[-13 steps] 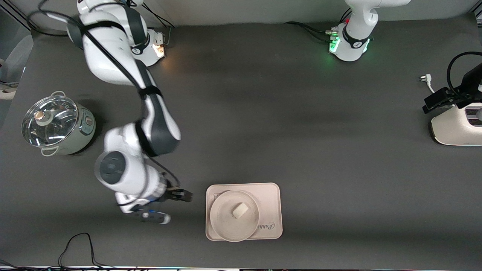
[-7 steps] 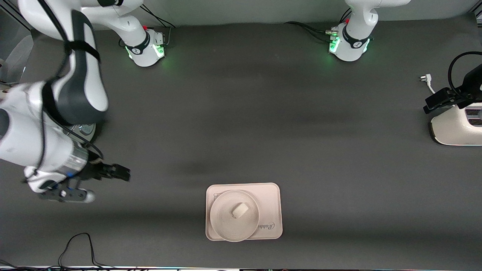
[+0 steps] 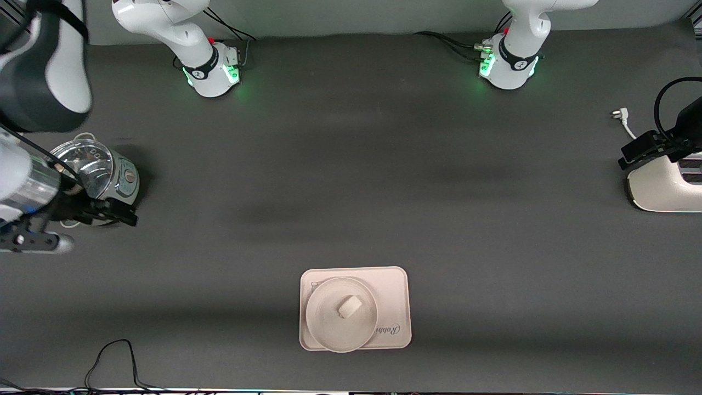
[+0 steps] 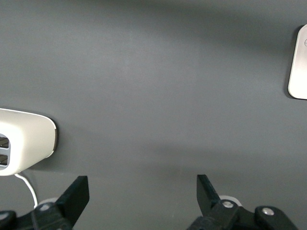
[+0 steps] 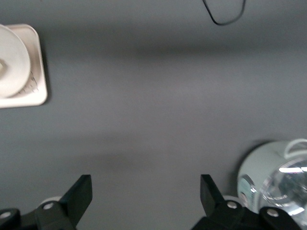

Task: Place bun in plate and plate on tray

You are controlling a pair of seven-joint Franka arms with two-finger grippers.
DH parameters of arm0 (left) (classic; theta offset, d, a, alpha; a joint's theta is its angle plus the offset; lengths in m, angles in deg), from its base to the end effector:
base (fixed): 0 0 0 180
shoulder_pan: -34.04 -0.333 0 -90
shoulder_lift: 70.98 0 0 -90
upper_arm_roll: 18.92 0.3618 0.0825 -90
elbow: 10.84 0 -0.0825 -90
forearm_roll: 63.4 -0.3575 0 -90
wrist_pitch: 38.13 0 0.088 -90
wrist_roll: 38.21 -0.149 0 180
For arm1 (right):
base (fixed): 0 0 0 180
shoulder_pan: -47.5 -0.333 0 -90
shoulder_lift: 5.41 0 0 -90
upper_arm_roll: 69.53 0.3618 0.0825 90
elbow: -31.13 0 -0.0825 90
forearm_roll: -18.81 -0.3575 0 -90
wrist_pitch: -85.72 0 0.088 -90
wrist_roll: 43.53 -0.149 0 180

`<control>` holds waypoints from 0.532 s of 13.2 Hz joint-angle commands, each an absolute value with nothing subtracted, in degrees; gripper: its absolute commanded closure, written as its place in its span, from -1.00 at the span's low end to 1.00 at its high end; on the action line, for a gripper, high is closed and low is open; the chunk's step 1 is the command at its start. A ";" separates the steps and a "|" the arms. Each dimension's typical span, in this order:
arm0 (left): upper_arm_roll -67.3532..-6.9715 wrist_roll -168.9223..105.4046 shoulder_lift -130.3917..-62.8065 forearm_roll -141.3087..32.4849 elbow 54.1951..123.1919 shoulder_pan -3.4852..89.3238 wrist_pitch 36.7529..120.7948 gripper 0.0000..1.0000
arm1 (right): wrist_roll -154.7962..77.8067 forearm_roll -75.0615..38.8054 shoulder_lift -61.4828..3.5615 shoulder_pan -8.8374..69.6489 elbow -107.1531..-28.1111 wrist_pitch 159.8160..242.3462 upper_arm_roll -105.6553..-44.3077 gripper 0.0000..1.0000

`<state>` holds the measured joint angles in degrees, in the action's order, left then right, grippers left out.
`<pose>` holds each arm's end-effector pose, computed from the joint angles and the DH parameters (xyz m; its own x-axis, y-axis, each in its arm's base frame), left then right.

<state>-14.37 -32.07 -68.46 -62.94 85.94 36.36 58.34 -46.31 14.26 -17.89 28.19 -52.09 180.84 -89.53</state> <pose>0.5225 0.0202 0.6082 0.9885 0.1465 0.0370 0.1460 -0.9892 0.0155 0.6063 0.0262 0.5718 0.9982 -0.0598 0.0026 -0.0598 -0.9982 -0.0053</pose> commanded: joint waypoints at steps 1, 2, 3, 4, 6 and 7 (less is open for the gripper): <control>-14.53 -32.76 -68.87 -62.26 85.05 35.98 58.55 -1.00 | -44.76 17.84 -5.43 35.97 -65.53 182.05 -79.66 -1.00; -14.53 -32.76 -68.87 -62.26 85.05 35.89 58.47 -1.00 | -44.76 17.84 -4.28 37.30 -66.77 182.14 -78.07 -1.00; -14.53 -32.76 -68.78 -62.35 85.05 35.98 58.47 -1.00 | -44.76 17.84 -3.66 38.96 -66.96 181.79 -74.84 -1.00; -14.62 -32.76 -68.87 -62.26 84.87 35.98 58.64 -1.00 | -44.84 17.75 -3.39 40.98 -67.05 181.70 -72.20 -1.00; -14.53 -32.94 -68.96 -62.26 84.78 35.98 59.34 -1.00 | -45.02 17.75 -3.56 41.09 -66.87 181.88 -70.94 -1.00; -14.53 -33.20 -68.96 -62.26 84.78 35.89 59.35 -1.00 | -44.93 17.66 -3.74 41.09 -66.78 181.96 -71.03 -1.00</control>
